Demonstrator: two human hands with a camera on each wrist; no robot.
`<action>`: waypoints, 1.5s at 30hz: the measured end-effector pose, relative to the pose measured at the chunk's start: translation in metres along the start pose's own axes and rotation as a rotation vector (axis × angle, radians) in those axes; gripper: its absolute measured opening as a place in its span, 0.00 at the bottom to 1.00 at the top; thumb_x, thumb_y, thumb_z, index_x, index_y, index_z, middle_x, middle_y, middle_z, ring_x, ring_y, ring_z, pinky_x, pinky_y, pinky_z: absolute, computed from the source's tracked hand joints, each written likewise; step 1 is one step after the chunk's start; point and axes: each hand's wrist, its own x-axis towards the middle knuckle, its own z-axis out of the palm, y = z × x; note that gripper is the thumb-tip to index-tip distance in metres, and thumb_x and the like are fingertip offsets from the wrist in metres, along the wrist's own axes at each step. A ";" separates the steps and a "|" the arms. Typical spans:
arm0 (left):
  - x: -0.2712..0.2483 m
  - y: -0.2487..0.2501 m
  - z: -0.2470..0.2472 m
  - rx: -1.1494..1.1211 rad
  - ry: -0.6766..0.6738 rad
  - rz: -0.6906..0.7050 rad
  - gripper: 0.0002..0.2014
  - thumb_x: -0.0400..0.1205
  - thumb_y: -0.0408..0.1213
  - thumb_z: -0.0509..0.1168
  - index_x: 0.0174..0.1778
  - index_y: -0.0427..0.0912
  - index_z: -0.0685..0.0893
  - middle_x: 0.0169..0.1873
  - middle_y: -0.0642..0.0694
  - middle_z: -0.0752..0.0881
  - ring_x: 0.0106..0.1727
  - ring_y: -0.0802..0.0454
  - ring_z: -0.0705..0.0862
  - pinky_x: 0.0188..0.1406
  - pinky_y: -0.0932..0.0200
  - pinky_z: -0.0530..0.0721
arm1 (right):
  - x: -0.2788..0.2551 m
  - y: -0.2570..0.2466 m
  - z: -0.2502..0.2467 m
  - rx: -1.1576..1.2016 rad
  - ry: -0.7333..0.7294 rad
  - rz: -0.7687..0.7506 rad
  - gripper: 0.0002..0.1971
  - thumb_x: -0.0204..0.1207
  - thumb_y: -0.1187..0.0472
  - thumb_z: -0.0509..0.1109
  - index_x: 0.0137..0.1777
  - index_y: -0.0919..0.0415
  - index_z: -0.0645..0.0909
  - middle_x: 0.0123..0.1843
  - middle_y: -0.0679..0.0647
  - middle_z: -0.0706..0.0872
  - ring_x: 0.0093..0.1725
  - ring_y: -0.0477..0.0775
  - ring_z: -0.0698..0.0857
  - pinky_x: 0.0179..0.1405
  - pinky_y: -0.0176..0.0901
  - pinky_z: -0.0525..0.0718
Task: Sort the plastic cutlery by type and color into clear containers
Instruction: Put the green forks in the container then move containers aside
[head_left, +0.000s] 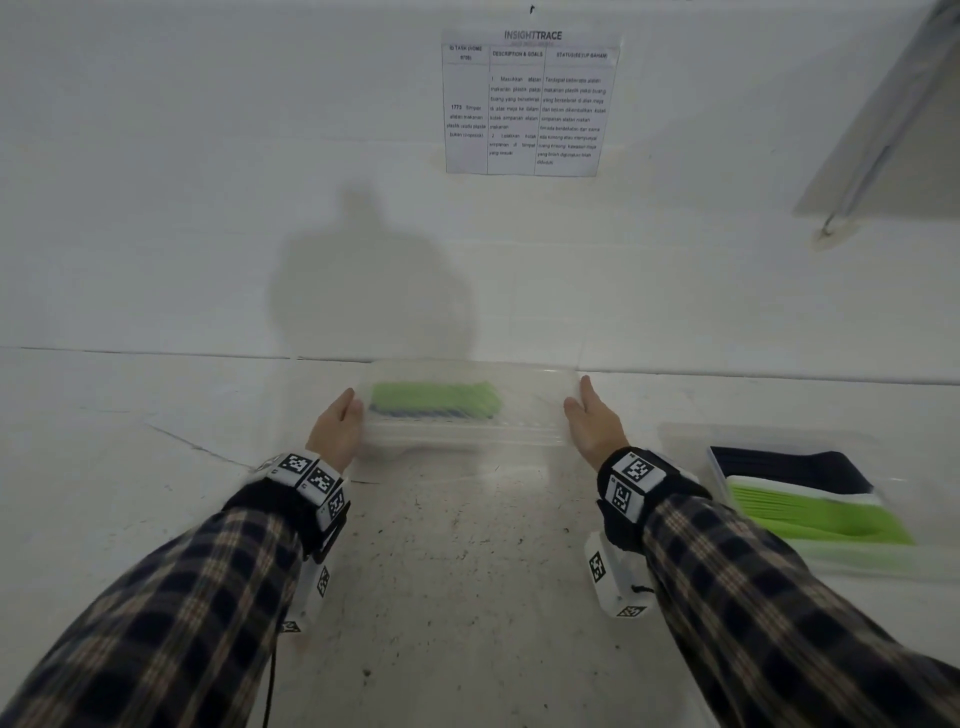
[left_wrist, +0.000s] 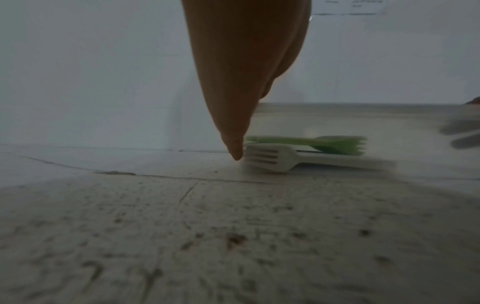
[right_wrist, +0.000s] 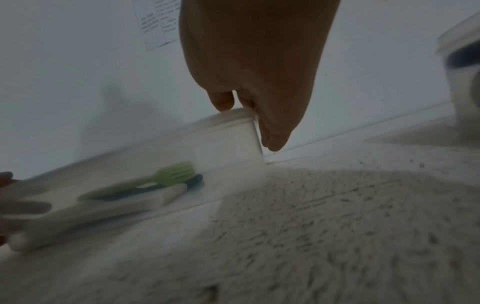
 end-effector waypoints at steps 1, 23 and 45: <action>-0.004 0.001 0.000 0.004 0.003 -0.006 0.24 0.89 0.40 0.50 0.81 0.36 0.61 0.79 0.38 0.64 0.79 0.41 0.65 0.78 0.42 0.65 | -0.002 0.000 -0.001 -0.003 -0.005 -0.007 0.27 0.87 0.57 0.48 0.84 0.59 0.47 0.83 0.58 0.57 0.82 0.58 0.59 0.78 0.42 0.57; -0.153 0.052 0.119 -0.062 -0.161 0.011 0.23 0.86 0.34 0.57 0.79 0.39 0.66 0.74 0.37 0.72 0.74 0.41 0.72 0.75 0.45 0.69 | -0.128 0.046 -0.111 0.128 0.309 -0.195 0.20 0.83 0.65 0.57 0.75 0.62 0.72 0.74 0.56 0.76 0.72 0.53 0.74 0.65 0.28 0.63; -0.220 0.092 0.319 0.065 -0.176 0.090 0.20 0.89 0.39 0.48 0.59 0.31 0.81 0.57 0.34 0.83 0.59 0.41 0.80 0.61 0.51 0.74 | -0.090 0.201 -0.324 -0.201 0.321 0.226 0.20 0.85 0.66 0.51 0.75 0.71 0.67 0.75 0.64 0.72 0.73 0.63 0.71 0.67 0.43 0.67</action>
